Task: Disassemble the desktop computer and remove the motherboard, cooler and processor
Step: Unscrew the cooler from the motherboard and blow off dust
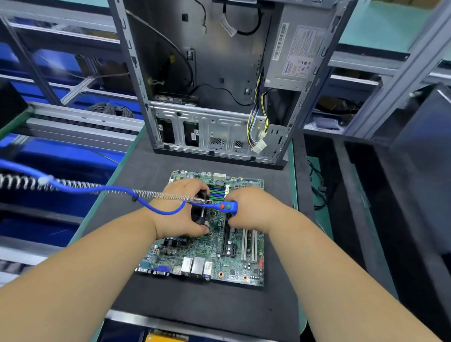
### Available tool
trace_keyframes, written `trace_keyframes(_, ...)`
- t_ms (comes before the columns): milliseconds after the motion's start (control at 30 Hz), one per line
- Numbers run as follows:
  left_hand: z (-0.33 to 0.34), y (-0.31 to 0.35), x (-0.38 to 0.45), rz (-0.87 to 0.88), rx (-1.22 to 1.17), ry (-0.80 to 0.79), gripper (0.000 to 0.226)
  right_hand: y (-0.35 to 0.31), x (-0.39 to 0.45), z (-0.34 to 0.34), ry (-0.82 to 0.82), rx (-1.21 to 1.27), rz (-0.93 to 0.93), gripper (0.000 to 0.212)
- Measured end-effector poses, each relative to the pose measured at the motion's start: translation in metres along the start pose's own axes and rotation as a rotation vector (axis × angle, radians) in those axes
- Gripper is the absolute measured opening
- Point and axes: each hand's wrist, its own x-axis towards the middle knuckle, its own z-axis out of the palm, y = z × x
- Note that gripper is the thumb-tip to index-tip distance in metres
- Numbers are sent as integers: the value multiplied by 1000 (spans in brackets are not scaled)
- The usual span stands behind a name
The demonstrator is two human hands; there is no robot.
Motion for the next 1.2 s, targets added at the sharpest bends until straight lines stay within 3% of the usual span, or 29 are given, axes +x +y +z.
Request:
trace_keyframes(467, 0, 0, -1, -6, -21, 8, 70, 2, 0, -8, -64, 79, 29, 17)
trace_keyframes(567, 6, 0, 0, -26, -5, 17, 70, 1, -7, -11, 24, 197, 5, 12)
trace_keyframes(700, 13, -2, 1, 0, 52, 53, 50, -7, -16, -17, 226, 447, -38, 9)
trace_keyframes(733, 14, -3, 1, 37, 70, 71, 55, -10, -18, -19, 257, 498, -54, 8)
trace_keyframes(833, 12, -7, 1, 98, 94, 50, 99, -17, -21, -27, 324, 573, -100, 7)
trace_keyframes(967, 6, -15, -18, 88, 100, 151, 114, -30, -22, -34, 360, 693, -154, 17)
trace_keyframes(1033, 7, -27, -36, -12, -37, 284, 106, -38, -19, -34, 369, 786, -174, 21)
trace_keyframes(1200, 18, -52, -73, -206, -433, 438, 50, -70, -11, -40, 315, 1237, -308, 42)
